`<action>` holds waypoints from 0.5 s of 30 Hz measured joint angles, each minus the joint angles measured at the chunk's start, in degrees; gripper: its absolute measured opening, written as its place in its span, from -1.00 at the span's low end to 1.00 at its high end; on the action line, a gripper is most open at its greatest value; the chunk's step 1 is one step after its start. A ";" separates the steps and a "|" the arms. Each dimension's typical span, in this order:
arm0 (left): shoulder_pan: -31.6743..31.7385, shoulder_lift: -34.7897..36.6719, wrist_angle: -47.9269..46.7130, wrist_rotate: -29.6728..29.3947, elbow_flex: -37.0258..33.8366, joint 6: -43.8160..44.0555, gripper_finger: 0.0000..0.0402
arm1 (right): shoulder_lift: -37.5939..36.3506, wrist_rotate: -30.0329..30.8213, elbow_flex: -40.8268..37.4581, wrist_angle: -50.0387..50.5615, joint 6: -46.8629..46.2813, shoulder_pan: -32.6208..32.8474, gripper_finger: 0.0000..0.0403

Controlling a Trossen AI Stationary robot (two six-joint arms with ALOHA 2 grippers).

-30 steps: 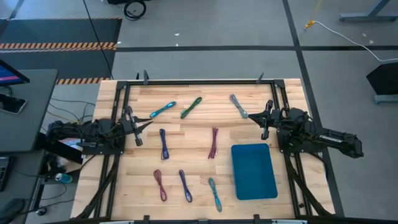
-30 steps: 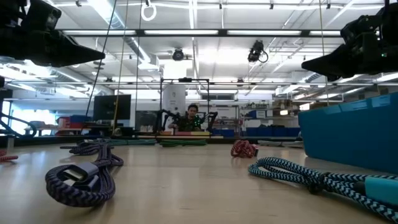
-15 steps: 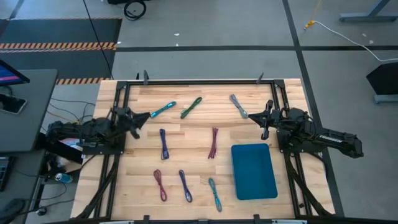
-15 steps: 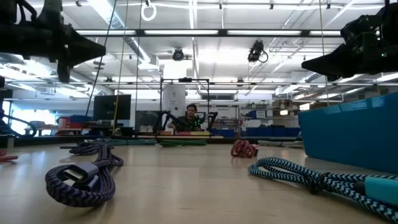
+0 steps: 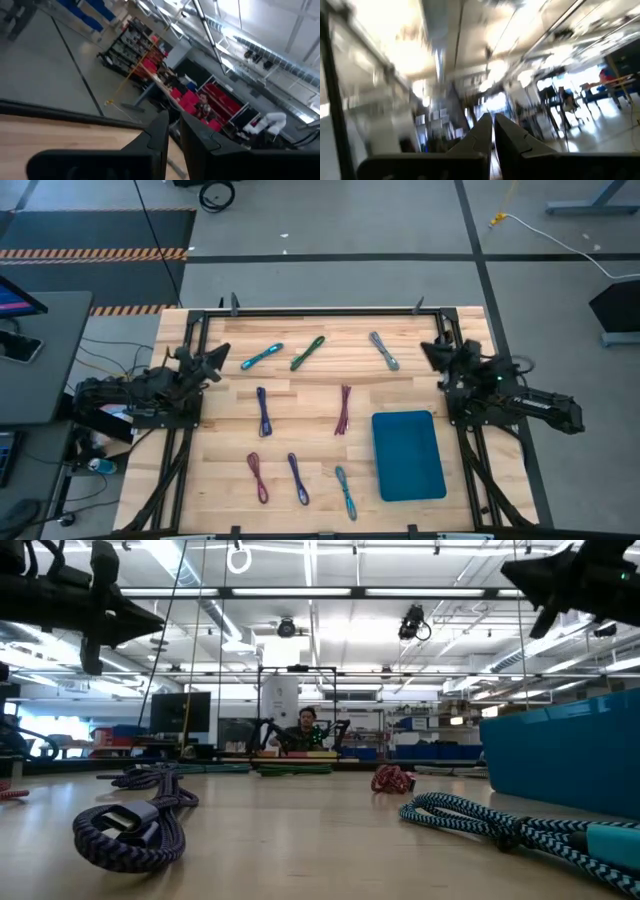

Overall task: Pick and place USB-C Cables
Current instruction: Put the white charger cable into the blue bin

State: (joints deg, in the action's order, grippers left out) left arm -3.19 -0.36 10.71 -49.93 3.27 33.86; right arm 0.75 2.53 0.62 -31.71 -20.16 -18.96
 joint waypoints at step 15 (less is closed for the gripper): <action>0.25 0.00 8.77 2.31 0.00 -11.43 -0.74 | 0.00 3.86 0.26 1.80 -9.24 -0.01 -0.77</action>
State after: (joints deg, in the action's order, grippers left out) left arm -2.94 -0.36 19.48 -47.62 3.27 22.42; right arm 0.75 6.38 0.88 -29.92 -29.40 -18.96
